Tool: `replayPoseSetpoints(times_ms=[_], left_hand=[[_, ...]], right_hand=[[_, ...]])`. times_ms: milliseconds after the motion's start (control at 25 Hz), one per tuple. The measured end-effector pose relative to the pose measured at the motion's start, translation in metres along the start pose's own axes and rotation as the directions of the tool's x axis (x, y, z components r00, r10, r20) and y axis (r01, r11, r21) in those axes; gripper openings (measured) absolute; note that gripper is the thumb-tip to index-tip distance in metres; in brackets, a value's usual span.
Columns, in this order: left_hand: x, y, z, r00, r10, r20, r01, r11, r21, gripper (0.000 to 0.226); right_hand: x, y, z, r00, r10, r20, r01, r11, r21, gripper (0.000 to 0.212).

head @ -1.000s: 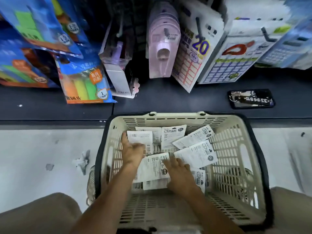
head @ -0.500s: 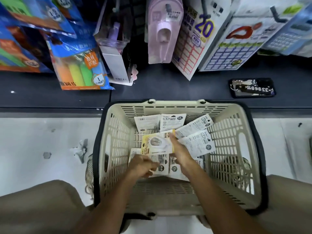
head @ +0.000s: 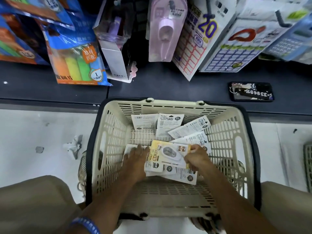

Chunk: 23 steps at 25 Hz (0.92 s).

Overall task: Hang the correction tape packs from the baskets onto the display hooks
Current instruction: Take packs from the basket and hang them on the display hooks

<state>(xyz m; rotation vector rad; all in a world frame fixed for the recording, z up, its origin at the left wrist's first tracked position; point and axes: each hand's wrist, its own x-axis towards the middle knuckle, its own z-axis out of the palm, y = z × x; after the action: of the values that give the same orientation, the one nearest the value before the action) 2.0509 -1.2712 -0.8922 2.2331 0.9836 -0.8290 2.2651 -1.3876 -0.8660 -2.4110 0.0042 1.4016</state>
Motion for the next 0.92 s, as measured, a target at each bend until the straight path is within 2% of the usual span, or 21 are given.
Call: replayPoseSetpoints(times_ms=[40,120,200,240,360,400,440,520,560,640,760,800,840,920], left_hand=[[0.005,0.001,0.0,0.999,0.035,-0.014,-0.034,0.999,0.038,0.097],[0.018,-0.004,-0.005,0.992,0.065,-0.11,-0.064,0.998,0.009,0.074],[0.024,-0.014,-0.017,0.993,0.07,-0.09,-0.086,0.977,-0.196,0.048],[0.024,-0.019,-0.021,0.997,0.067,-0.031,-0.073,0.952,-0.299,0.038],[0.022,-0.03,-0.035,1.0,-0.001,0.009,0.005,0.852,-0.524,0.021],[0.02,-0.032,-0.036,0.998,-0.056,-0.002,0.042,0.781,-0.623,0.021],[0.018,-0.032,-0.036,0.994,-0.109,-0.009,0.066,0.66,-0.748,0.019],[0.013,-0.026,-0.034,0.982,-0.185,0.039,0.104,0.361,-0.927,0.015],[0.01,-0.019,-0.032,0.982,-0.17,0.084,0.124,0.239,-0.963,0.015],[0.005,-0.002,-0.026,0.981,-0.114,0.157,0.169,0.104,-0.98,0.019],[-0.003,0.014,-0.025,0.963,-0.134,0.233,0.23,-0.039,-0.972,0.027],[-0.006,0.015,-0.025,0.963,-0.118,0.244,0.239,-0.055,-0.969,0.032],[-0.009,0.016,-0.027,0.968,-0.076,0.239,0.239,-0.008,-0.971,0.035],[-0.012,0.015,-0.025,0.981,-0.094,0.167,0.182,0.192,-0.964,0.045]], right_hand=[[0.002,0.003,0.0,0.998,0.022,0.051,-0.026,0.997,0.067,0.033],[0.003,0.002,0.004,0.993,0.046,0.104,-0.073,0.96,0.271,0.02],[0.005,-0.004,0.006,0.992,0.033,0.125,-0.082,0.909,0.409,0.016],[0.007,-0.007,0.002,0.988,0.021,0.154,-0.089,0.888,0.451,0.016],[0.002,0.005,-0.034,0.95,-0.014,0.313,-0.157,0.844,0.513,0.031],[-0.001,0.016,-0.047,0.931,-0.036,0.364,-0.174,0.832,0.527,0.039],[-0.006,0.025,-0.055,0.913,-0.056,0.403,-0.184,0.826,0.533,0.045],[-0.017,0.034,-0.053,0.884,-0.097,0.457,-0.187,0.823,0.536,0.049],[-0.022,0.033,-0.043,0.873,-0.119,0.473,-0.175,0.828,0.533,0.049],[-0.033,0.025,-0.016,0.872,-0.132,0.471,-0.147,0.847,0.511,0.043],[-0.045,0.012,0.013,0.891,-0.136,0.434,-0.049,0.92,0.389,0.036],[-0.048,0.008,0.02,0.896,-0.131,0.423,-0.006,0.951,0.308,0.032],[-0.051,0.004,0.026,0.897,-0.135,0.422,0.051,0.978,0.205,0.028],[-0.056,-0.006,0.037,0.872,-0.172,0.459,0.207,0.978,-0.027,0.022]])
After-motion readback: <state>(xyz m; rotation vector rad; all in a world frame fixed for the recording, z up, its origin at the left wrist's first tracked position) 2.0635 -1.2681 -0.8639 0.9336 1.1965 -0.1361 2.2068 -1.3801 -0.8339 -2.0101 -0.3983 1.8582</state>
